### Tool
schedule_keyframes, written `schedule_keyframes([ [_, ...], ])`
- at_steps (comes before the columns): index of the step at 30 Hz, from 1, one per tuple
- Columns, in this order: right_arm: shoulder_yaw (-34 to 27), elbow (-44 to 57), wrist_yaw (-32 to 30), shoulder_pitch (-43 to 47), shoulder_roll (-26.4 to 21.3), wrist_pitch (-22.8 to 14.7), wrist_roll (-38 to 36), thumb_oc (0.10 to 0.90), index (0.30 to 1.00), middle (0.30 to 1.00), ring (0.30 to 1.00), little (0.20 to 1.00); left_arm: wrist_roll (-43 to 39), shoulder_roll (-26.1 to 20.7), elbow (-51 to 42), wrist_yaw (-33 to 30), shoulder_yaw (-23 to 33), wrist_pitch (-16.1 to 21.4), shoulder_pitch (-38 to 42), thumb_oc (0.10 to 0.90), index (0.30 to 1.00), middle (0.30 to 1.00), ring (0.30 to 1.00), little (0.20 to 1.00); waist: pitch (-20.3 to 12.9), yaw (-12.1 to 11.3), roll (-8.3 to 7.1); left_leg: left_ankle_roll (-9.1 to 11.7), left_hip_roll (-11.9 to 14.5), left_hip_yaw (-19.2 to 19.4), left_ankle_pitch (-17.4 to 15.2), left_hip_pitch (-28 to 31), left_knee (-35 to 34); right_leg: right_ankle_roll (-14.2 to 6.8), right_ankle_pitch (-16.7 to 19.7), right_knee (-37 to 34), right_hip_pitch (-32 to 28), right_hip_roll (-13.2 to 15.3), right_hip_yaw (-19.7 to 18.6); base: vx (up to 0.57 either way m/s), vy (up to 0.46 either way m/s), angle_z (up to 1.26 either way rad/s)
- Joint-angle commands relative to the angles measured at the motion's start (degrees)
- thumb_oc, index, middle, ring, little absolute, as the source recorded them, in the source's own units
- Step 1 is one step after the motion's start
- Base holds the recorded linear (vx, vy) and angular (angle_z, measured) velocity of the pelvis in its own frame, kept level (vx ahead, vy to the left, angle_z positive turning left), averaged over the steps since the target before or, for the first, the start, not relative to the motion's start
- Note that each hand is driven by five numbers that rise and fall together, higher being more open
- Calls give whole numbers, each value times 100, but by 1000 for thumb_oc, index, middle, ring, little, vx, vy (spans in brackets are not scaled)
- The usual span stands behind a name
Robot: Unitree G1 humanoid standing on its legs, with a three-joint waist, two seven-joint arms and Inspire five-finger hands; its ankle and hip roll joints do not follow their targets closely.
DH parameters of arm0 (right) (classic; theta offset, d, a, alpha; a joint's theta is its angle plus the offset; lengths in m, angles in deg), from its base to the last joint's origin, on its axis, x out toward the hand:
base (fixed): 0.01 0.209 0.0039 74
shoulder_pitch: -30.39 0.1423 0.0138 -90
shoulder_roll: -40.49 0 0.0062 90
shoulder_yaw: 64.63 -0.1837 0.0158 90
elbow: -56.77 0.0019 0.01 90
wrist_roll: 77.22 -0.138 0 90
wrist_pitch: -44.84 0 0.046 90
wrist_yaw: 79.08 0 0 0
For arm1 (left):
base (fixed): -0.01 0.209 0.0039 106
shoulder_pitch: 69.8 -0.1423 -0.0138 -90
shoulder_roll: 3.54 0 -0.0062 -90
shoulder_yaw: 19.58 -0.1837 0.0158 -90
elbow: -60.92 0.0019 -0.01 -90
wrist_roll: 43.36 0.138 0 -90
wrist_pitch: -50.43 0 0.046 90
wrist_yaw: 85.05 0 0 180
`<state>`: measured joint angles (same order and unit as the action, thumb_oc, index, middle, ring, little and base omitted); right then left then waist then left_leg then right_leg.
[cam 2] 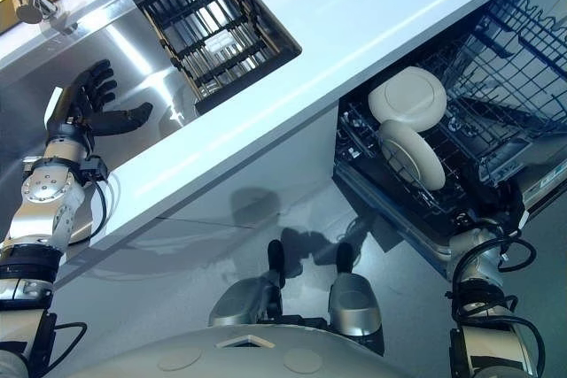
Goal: Pick up plates and place into dishwasher.
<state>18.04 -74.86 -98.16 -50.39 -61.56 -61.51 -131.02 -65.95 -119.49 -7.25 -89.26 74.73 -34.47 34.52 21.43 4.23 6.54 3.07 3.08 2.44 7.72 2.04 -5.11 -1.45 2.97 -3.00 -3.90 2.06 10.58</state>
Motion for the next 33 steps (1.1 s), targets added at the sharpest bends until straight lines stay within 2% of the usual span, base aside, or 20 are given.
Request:
schedule_keyframes([
  [1, 787, 1535, 1635, 1528, 33, -652, -44, 800, 900, 900, 900, 900, 51, -143, 225, -199, -306, 306, 394, 800, 900, 900, 900, 900, -50, -252, -48, -201, -432, 99, -709, -318, 625, -27, -783, 1266, 613, -224, -58, -14, 4, -3],
  [9, 1422, 2568, 2836, 2773, 233, -281, -610, 800, 900, 900, 900, 900, 94, 50, 742, -71, -469, 593, 610, 800, 900, 900, 900, 900, -172, -404, -94, -184, -458, 84, -741, -334, 723, 17, -805, 1170, 537, -210, 1, 34, 21, -1],
  [18, 2041, 3048, 3073, 3770, 292, -126, -62, 800, 900, 900, 900, 900, 162, 230, 951, -21, -723, 661, 662, 800, 900, 900, 900, 900, -438, -642, -195, -194, -478, -11, -765, -318, 826, 78, -810, 1034, 368, -231, 45, 60, 21, 5],
  [20, 2105, 3153, 2987, 3849, 276, -145, -6, 800, 900, 900, 900, 900, 201, 253, 972, 13, -727, 671, 646, 800, 900, 900, 900, 900, -469, -665, -218, -200, -483, -37, -768, -311, 833, 85, -820, 1038, 353, -238, 40, 52, -2, 7],
  [22, 2099, 3236, 2648, 3933, 231, -168, 146, 800, 900, 900, 900, 900, 253, 266, 1043, 93, -775, 721, 616, 800, 900, 900, 900, 900, -538, -704, -262, -209, -486, -90, -785, -268, 836, 87, -843, 1056, 310, -255, 44, 69, -6, 1],
  [24, 2045, 3180, 2215, 3940, 186, -151, 384, 800, 900, 900, 900, 900, 274, 265, 1057, 136, -777, 726, 602, 800, 900, 900, 900, 900, -593, -717, -281, -212, -490, -120, -788, -236, 815, 86, -856, 1070, 292, -270, 33, 55, 9, 5],
  [26, 1966, 3044, 1557, 3850, 147, 23, 826, 800, 900, 900, 900, 900, 233, 249, 1086, 166, -783, 740, 598, 800, 900, 900, 900, 900, -647, -710, -291, -217, -496, -144, -794, -185, 788, 77, -856, 1075, 265, -276, 26, 59, 25, 5],
  [30, 1742, 2754, 709, 3284, -38, 279, 1587, 800, 900, 900, 900, 900, 176, 221, 930, 163, -700, 718, 443, 800, 900, 900, 900, 900, -689, -648, -322, -256, -503, -143, -809, -78, 733, 56, -850, 1107, 233, -278, -7, 34, 29, 5],
  [33, 1502, 2698, 476, 2627, -174, 439, 1752, 800, 900, 900, 900, 900, 227, 266, 682, 74, -584, 706, 226, 800, 900, 900, 900, 900, -689, -555, -351, -290, -495, -94, -826, 4, 673, 27, -845, 1131, 226, -286, -53, 6, 38, 8],
])
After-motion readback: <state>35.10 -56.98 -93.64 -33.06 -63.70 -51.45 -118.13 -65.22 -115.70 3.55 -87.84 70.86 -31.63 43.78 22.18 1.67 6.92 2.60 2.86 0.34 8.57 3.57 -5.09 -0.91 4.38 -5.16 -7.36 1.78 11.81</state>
